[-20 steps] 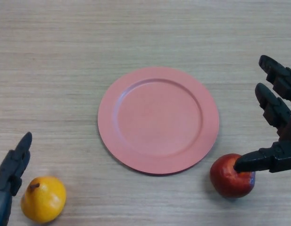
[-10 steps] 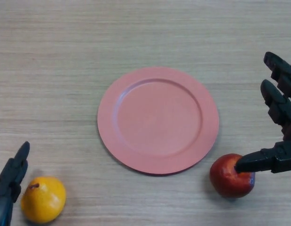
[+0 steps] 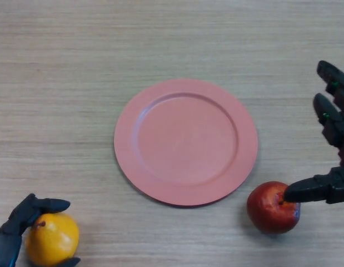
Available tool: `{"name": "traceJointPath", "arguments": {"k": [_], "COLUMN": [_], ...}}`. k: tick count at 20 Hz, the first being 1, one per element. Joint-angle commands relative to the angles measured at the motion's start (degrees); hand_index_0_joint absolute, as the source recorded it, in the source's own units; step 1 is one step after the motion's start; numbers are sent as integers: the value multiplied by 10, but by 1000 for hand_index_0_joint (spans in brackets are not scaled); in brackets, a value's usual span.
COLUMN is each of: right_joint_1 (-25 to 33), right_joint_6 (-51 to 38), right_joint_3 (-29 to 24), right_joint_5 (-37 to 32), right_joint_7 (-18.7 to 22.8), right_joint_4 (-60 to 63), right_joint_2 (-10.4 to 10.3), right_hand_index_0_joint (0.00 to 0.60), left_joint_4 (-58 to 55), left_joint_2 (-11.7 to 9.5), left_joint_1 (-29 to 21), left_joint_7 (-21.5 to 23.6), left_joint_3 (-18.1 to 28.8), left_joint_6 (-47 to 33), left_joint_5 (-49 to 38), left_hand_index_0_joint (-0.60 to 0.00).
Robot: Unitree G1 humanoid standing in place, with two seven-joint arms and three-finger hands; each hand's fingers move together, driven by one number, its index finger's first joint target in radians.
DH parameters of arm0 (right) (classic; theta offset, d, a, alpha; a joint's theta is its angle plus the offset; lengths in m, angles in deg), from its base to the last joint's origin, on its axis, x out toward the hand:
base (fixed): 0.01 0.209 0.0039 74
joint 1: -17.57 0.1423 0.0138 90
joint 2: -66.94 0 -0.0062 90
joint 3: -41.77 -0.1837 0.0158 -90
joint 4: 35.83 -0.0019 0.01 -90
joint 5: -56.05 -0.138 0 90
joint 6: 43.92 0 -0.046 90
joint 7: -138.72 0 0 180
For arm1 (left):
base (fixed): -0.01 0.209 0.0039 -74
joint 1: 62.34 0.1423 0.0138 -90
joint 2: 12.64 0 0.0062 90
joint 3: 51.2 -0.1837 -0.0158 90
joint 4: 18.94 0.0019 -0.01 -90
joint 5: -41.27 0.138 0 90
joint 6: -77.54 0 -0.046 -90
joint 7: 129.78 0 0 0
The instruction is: Pick up the yellow pear and place it on the plate
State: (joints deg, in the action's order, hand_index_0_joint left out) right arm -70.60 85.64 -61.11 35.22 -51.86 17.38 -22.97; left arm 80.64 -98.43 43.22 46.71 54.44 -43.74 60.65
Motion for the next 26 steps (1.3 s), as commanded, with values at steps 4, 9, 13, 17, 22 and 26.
{"name": "traceJointPath", "arguments": {"k": [4, 9, 13, 17, 22, 26], "right_joint_1": [16, 20, 22, 23, 23, 20], "right_joint_6": [-61, -47, -47, -58, -41, -48], "right_joint_3": [-35, -42, -30, -25, -31, -40], "right_joint_5": [-9, -29, -12, 6, -8, -7], "right_joint_7": [-2, 13, 12, 9, 13, 15], "right_joint_4": [-39, -48, -48, -48, -53, -51], "right_joint_2": [23, 23, 24, 22, 23, 23], "right_hand_index_0_joint": [0, 0, 0, 0, 0, 0], "left_joint_4": [-129, -204, -226, -64, 163, 214], "left_joint_2": [-20, -33, -43, -38, -23, 5], "left_joint_1": [-24, -96, -162, -267, -399, -443], "left_joint_7": [16, -35, -92, 34, 143, 60], "left_joint_3": [22, -11, -65, -123, -160, -174], "left_joint_6": [-21, 74, 181, 30, -55, -52], "left_joint_5": [-75, -129, -203, -40, 28, -80], "left_hand_index_0_joint": [-600, -600, -600, -600, -600, -600]}}
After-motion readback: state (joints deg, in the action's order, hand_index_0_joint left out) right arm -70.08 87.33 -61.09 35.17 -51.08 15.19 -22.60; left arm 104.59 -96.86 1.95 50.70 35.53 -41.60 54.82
